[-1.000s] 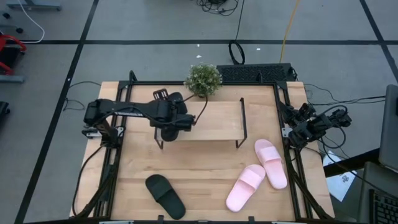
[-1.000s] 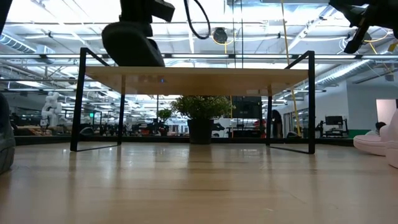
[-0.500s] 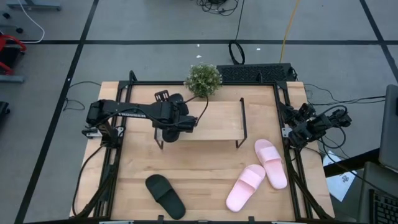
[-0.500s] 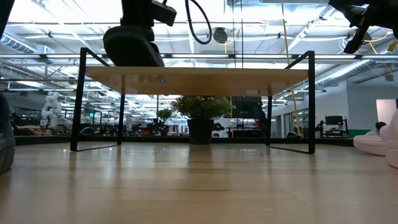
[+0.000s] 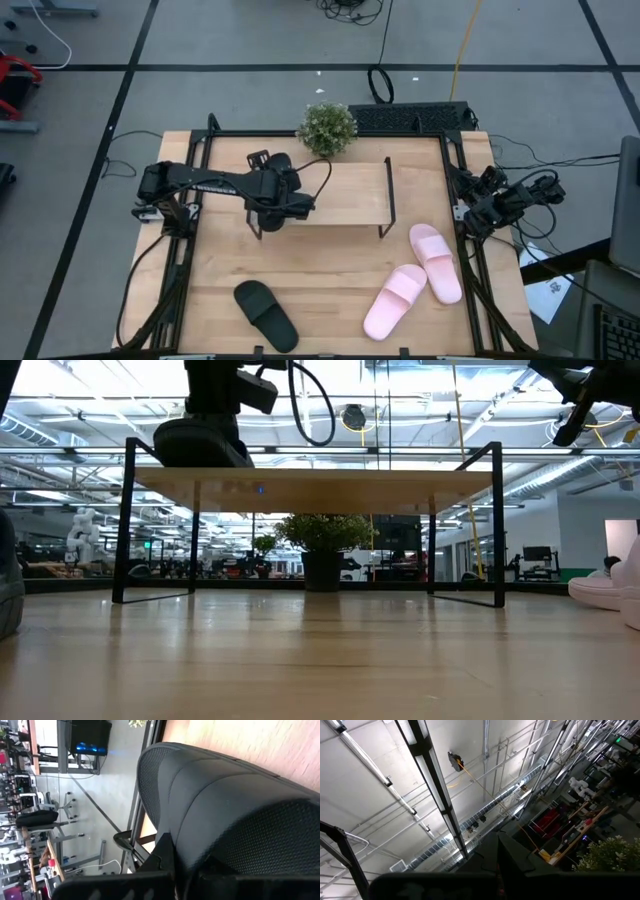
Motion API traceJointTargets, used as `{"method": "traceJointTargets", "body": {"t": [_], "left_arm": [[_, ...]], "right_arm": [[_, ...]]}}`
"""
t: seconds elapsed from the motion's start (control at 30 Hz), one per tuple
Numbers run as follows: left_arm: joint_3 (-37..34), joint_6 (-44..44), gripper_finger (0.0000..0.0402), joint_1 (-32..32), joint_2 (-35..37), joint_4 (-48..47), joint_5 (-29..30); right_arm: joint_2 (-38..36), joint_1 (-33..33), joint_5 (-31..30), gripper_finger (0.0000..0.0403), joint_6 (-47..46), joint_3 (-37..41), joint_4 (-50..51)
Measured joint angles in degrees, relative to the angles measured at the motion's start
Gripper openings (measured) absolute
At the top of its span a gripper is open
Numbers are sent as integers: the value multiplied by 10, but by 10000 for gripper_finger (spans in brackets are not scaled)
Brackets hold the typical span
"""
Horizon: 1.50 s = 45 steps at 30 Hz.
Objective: Pick and place slides into the shelf
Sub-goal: Put the top black slide on the shelf
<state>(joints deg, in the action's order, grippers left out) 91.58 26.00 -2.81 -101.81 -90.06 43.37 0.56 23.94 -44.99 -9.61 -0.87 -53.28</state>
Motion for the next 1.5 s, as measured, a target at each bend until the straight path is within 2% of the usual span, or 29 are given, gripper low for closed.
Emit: {"method": "traceJointTargets", "body": {"t": [1.13,1.5], "left_arm": [[0,0,0,-3,14,1,5],[-56,30,4,-3,14,-5,-2]], "right_arm": [[0,0,0,0,9,0,4],[0,0,0,0,9,0,4]]}}
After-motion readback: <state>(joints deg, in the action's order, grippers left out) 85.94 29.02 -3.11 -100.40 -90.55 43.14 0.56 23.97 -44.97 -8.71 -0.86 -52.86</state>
